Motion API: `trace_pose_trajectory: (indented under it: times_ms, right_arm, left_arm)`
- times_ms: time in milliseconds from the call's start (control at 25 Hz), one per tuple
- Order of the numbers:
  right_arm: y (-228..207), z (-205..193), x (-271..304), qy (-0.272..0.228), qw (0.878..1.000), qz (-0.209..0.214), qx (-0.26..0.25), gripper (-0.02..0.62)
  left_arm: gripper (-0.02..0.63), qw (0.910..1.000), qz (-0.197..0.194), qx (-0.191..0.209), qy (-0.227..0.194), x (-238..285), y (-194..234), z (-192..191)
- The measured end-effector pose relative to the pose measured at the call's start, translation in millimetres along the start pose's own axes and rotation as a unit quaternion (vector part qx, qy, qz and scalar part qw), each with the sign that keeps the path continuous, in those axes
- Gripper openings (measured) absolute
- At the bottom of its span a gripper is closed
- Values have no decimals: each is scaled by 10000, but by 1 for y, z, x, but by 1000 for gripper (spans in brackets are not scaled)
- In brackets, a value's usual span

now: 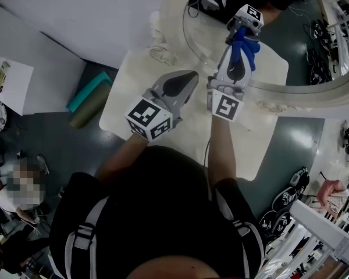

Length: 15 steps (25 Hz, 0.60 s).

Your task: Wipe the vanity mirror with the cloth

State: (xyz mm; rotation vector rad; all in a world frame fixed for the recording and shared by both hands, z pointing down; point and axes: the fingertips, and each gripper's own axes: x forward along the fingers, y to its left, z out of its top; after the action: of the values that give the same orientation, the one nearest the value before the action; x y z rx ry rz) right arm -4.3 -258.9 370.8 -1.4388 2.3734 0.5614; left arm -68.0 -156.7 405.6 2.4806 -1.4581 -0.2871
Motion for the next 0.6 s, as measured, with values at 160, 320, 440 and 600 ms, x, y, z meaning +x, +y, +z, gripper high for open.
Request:
trace_pose_trajectory:
  times_ms: [160, 320, 440, 600]
  right_arm:
    - [7, 0, -1, 81, 9995, 141, -282, 43]
    - [23, -2, 4, 56, 9985, 276, -459, 43]
    - [42, -13, 7, 120, 9982, 420, -422, 43]
    - [56, -25, 7, 194, 9968, 711, -303, 43]
  left_arm:
    - [9, 10000, 83, 27, -21, -2, -3, 13]
    - [9, 9997, 179, 70, -116, -5, 9, 25]
    - [9, 9995, 292, -9, -90, -9, 24, 21]
    - [9, 9991, 402, 13, -111, -7, 31, 23]
